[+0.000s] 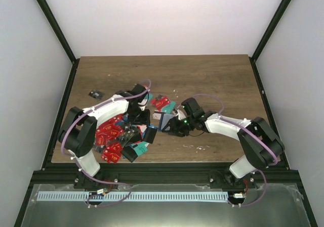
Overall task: Put the credit cards into the card holder
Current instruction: Pick up the credit card from the center of the board.
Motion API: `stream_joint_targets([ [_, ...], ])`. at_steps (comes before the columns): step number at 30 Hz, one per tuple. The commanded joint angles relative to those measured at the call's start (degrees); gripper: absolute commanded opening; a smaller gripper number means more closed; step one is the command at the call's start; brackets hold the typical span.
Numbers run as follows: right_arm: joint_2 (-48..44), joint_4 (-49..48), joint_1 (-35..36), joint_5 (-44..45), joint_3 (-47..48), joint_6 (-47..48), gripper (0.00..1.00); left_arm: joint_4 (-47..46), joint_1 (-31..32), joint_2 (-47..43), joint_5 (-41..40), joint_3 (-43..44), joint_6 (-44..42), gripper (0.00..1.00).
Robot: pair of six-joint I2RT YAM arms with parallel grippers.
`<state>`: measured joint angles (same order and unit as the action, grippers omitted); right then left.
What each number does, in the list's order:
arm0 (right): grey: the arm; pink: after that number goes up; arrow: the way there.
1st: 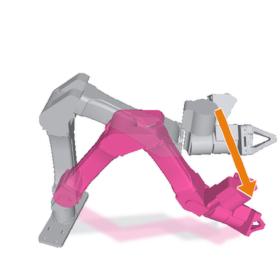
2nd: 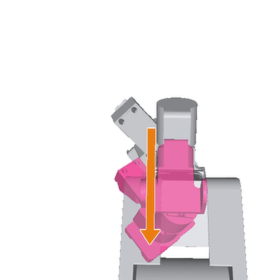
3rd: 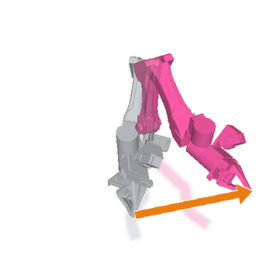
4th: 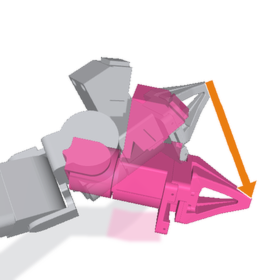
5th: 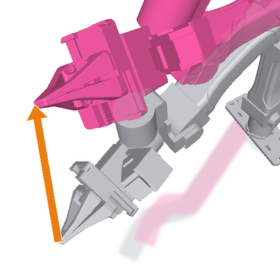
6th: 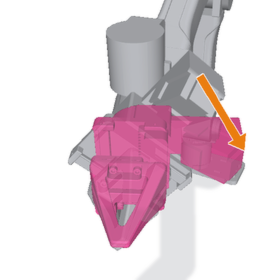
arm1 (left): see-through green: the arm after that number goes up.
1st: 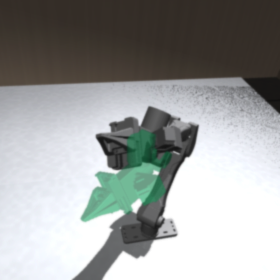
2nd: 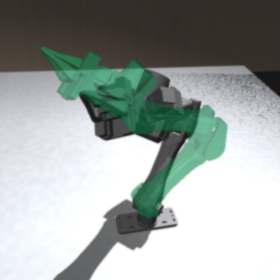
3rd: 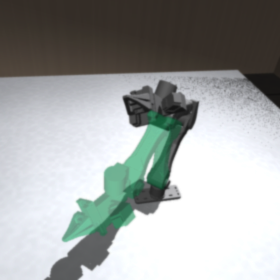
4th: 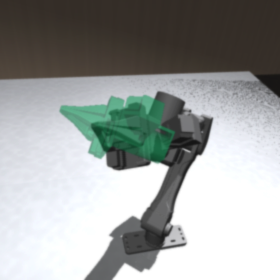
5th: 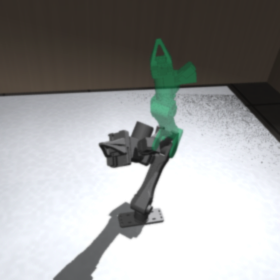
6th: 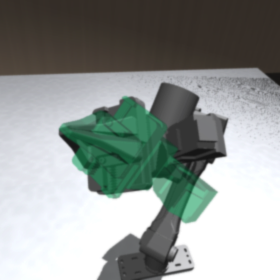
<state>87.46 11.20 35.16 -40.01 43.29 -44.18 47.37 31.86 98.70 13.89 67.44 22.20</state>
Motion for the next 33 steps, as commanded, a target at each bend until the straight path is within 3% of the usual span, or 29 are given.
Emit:
stream_joint_targets([
  [1,-0.7,-11.8,5.2,2.5,-1.8,-9.8,0.44,-0.8,-0.2,-0.5,0.0,-3.4,-3.5,0.45],
  [11,7.0,-19.2,13.2,8.4,-1.6,-21.9,0.44,-3.6,-0.5,1.3,2.6,-6.1,-4.4,0.50],
  [25,17.1,-23.9,13.7,7.5,-1.2,-29.4,0.43,-3.9,-1.7,6.8,6.8,-5.4,-6.9,0.54],
  [33,19.5,-30.7,13.5,6.6,-4.1,-33.0,0.39,-7.0,-1.7,5.3,12.7,-12.2,-2.8,0.53],
])
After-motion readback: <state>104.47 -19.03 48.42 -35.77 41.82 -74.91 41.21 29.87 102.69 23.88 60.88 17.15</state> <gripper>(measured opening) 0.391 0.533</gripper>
